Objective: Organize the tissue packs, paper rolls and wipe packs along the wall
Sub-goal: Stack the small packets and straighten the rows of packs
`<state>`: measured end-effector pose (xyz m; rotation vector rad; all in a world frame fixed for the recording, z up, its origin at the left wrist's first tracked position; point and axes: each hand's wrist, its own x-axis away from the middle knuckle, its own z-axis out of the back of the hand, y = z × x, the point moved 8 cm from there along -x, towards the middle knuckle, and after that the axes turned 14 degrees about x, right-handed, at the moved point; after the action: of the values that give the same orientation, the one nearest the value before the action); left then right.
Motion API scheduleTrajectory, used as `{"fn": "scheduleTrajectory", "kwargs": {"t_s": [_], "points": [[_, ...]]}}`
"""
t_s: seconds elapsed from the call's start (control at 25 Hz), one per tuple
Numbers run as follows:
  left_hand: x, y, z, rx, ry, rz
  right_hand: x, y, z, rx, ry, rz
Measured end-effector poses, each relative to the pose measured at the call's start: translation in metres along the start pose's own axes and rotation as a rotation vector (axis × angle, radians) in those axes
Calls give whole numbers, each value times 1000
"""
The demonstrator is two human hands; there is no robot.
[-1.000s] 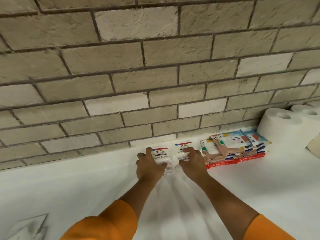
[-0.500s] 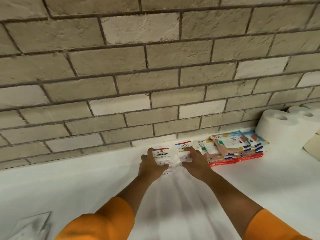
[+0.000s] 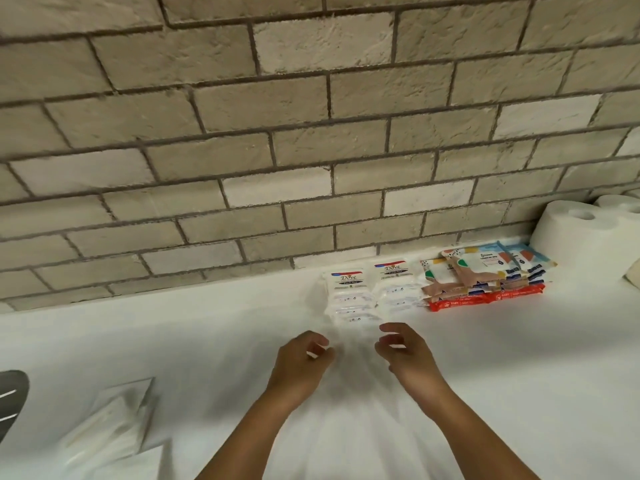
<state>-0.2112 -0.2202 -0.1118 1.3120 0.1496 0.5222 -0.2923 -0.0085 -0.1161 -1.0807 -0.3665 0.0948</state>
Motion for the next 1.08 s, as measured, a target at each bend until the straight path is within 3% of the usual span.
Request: {"fn": "scheduleTrajectory", "kwargs": {"t_s": [0.4,0.6,0.68,0.76,0.84,0.96,1.08], "points": [[136,-77,74,147,94,109,120,34,-86,57,-301,-54],[177,-106,138,82,188,125,144,28,-124,136,-438,-21],[183,-119,180,-106,257,111,150,23,-139,164,-483,-2],[180,-129,221,-449,319,70,157,18,-152,187,-515,10],[173,-138,248,-766,281,74,163,13,-162,208,-543,21],[160,-159,256,-882,93,179,170,9,-173,252,-582,39],[152,-162,252,-978,80,146,173,10,-180,295,-610,56]]}}
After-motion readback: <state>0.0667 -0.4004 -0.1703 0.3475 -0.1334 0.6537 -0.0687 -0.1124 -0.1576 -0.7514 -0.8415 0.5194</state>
